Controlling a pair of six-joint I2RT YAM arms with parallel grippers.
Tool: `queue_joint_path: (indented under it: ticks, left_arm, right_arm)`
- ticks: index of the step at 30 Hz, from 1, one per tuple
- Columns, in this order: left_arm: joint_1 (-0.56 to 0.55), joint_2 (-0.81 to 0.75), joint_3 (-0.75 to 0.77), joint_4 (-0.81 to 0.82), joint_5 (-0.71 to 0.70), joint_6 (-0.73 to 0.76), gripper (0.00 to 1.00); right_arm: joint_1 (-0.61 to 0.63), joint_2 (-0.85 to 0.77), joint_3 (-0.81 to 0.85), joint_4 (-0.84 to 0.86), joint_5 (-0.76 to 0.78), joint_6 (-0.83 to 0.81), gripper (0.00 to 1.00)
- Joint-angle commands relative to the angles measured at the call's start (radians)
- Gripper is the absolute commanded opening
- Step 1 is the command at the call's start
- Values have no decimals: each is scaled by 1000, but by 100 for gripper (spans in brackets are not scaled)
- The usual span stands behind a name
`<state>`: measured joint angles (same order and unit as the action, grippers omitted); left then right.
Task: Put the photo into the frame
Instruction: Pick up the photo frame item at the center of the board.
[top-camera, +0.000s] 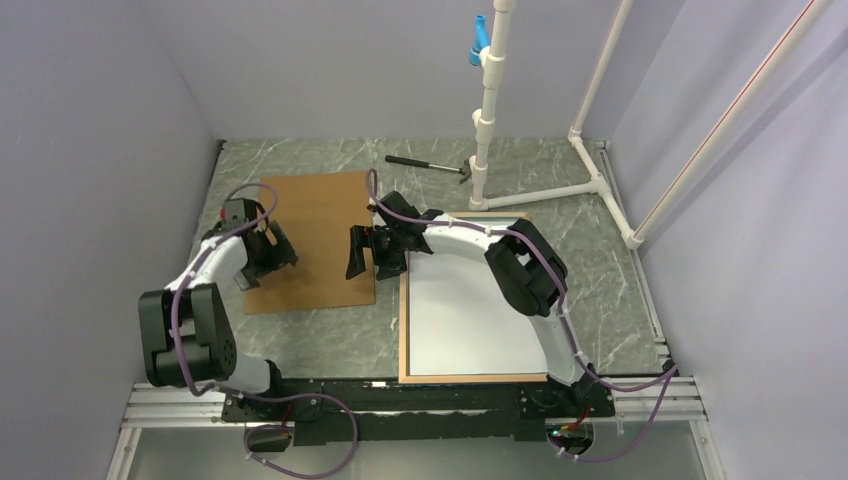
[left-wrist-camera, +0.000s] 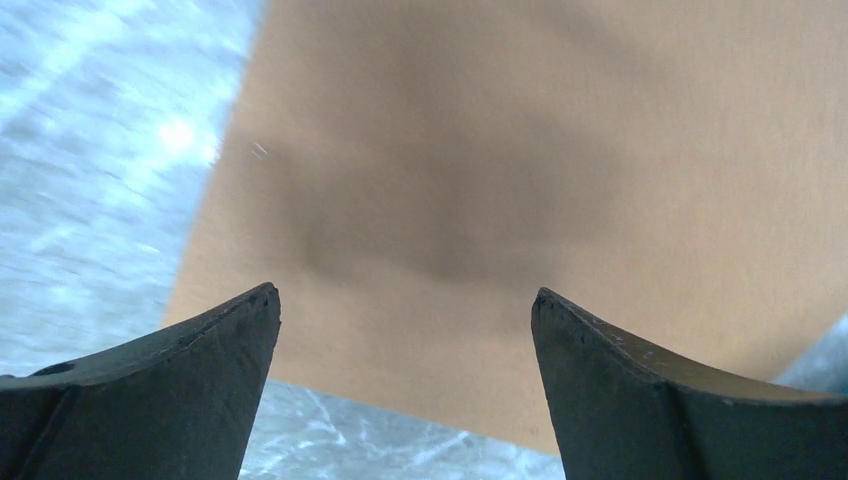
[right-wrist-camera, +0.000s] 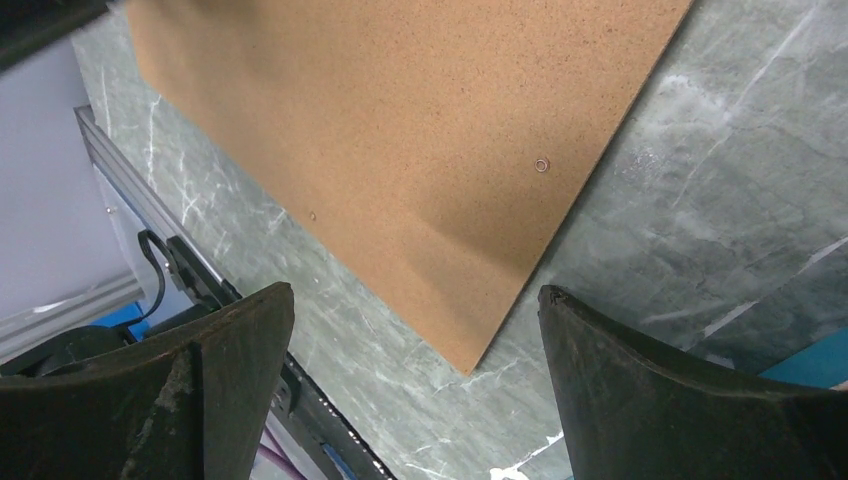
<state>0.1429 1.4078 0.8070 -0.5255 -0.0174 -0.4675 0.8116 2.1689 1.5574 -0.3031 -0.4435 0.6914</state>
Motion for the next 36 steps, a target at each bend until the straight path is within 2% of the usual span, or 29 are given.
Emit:
queue_joint_path:
  ticks: [1, 7, 11, 18, 22, 27, 36]
  left_arm:
    - [57, 85, 134, -108, -161, 18, 99]
    - [143, 224, 185, -109, -189, -4, 99]
    - [153, 293, 209, -96, -175, 3, 98]
    - [153, 290, 172, -17, 49, 46, 95]
    - [153, 255, 102, 39, 203, 47, 93]
    - [152, 218, 23, 95, 336, 40, 91]
    - [118, 152, -63, 121, 420, 36, 89]
  right_arm:
    - [1, -19, 18, -65, 65, -36, 95]
    - [-2, 4, 31, -73, 78, -44, 95]
    - [-5, 26, 51, -86, 83, -52, 95]
    - [-9, 65, 82, -63, 26, -41, 96]
    - [-9, 75, 81, -21, -37, -12, 96]
    - [-13, 32, 74, -26, -43, -3, 96]
    - [-11, -125, 49, -81, -50, -34, 95]
